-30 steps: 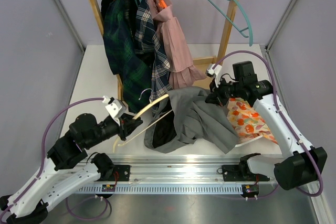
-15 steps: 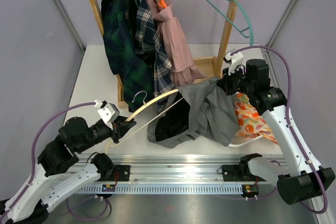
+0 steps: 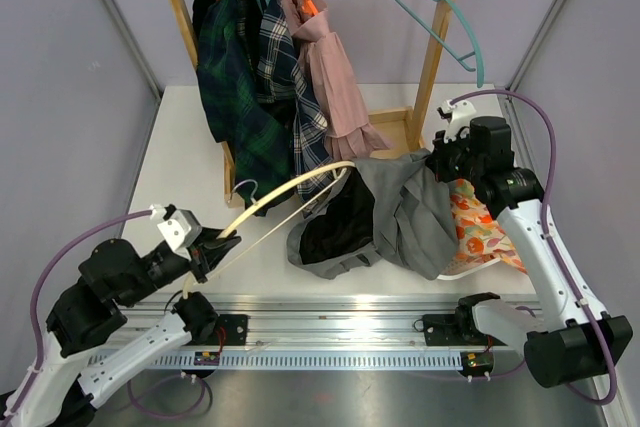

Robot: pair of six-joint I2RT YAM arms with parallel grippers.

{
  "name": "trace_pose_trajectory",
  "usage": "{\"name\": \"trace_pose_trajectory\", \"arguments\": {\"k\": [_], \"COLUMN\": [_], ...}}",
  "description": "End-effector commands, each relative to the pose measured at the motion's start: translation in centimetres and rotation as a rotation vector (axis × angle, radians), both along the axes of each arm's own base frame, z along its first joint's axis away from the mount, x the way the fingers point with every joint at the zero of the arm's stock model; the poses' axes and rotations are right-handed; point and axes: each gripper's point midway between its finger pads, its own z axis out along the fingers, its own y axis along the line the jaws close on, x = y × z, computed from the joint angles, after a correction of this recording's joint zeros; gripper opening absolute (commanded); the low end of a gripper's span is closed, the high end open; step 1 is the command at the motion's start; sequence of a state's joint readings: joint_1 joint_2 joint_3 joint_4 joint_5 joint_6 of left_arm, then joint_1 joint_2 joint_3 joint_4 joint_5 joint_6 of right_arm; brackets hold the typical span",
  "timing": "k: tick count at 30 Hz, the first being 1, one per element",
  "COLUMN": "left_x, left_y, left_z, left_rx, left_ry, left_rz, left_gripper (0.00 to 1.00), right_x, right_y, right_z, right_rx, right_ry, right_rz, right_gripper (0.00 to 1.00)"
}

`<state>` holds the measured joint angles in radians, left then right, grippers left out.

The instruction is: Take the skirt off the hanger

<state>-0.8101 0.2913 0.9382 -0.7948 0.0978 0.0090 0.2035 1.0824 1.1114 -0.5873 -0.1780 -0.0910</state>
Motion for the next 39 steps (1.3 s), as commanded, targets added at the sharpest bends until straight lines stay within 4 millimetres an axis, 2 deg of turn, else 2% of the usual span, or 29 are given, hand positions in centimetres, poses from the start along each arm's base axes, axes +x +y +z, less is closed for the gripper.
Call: {"name": "trace_pose_trajectory", "arguments": {"k": [1, 9, 13, 15, 16, 18, 19, 20, 21, 23, 26, 30, 31, 32, 34, 36, 39], "left_x": [-0.4, -0.7, -0.6, -0.6, -0.5, -0.5, -0.2, -0.1, 0.0, 0.3, 0.7, 1.2, 1.4, 1.5, 1.8, 2.0, 2.2], "left_y": [1.1, 1.3, 0.9, 0.6, 0.5, 0.0, -0.3, -0.5, -0.7, -1.4, -2.5, -3.9, -4.1, -4.3, -4.9, -5.3, -5.9], "left_z": [4.0, 4.4, 4.4, 4.6, 4.5, 4.7, 4.4, 4.3, 4.6, 4.2, 3.9, 3.4, 3.2, 3.1, 2.8, 2.4, 1.8], "left_rx": [-0.09, -0.114, -0.117, -0.125, -0.124, -0.131, -0.124, -0.122, -0.128, -0.117, -0.116, -0.114, -0.11, -0.107, -0.088, -0.067, -0.028], "left_ry": [-0.108, -0.123, -0.127, -0.131, -0.133, -0.138, -0.131, -0.131, -0.138, -0.127, -0.115, -0.101, -0.094, -0.093, -0.088, -0.079, -0.082], "left_rz": [0.022, 0.018, 0.008, -0.002, -0.005, -0.021, -0.022, -0.027, -0.035, -0.045, -0.07, -0.103, -0.107, -0.112, -0.124, -0.138, -0.165], "left_gripper": [0.0, 0.0, 0.0, 0.0, 0.0, 0.0, 0.0, 0.0, 0.0, 0.0, 0.0, 0.0, 0.0, 0.0, 0.0, 0.0, 0.0], "right_x": [1.5, 1.0, 0.0, -1.1, -2.5, -5.4, -8.5, -9.7, -11.6, -12.7, -12.4, -12.4, -12.6, -12.4, -12.3, -11.8, -12.2], "right_y": [-0.9, -0.9, -0.1, 0.8, 2.5, 4.1, 6.1, 6.8, 8.1, 8.6, 8.9, 8.8, 8.7, 8.5, 7.9, 7.1, 6.6], "right_z": [0.4, -0.7, -1.1, -1.6, -1.2, -1.7, -1.4, -1.5, -0.8, -1.0, -1.1, -0.9, -0.9, -0.7, -0.4, -0.4, 0.7], "right_rx": [0.008, 0.008, 0.004, -0.026, 0.012, -0.013, 0.081, 0.084, 0.168, 0.219, 0.229, 0.2, 0.191, 0.154, 0.087, 0.005, -0.081], "right_ry": [-0.03, 0.002, 0.016, 0.018, 0.014, 0.007, 0.029, -0.006, -0.017, -0.013, -0.021, -0.045, -0.04, -0.074, -0.093, -0.125, -0.222], "right_rz": [-0.067, -0.056, 0.03, 0.148, 0.274, 0.518, 0.69, 0.804, 0.916, 0.971, 0.981, 1.001, 1.005, 1.02, 1.017, 1.007, 1.031], "right_gripper": [0.0, 0.0, 0.0, 0.0, 0.0, 0.0, 0.0, 0.04, 0.06, 0.07, 0.12, 0.37, 0.53, 0.58, 0.67, 0.7, 0.73]}}
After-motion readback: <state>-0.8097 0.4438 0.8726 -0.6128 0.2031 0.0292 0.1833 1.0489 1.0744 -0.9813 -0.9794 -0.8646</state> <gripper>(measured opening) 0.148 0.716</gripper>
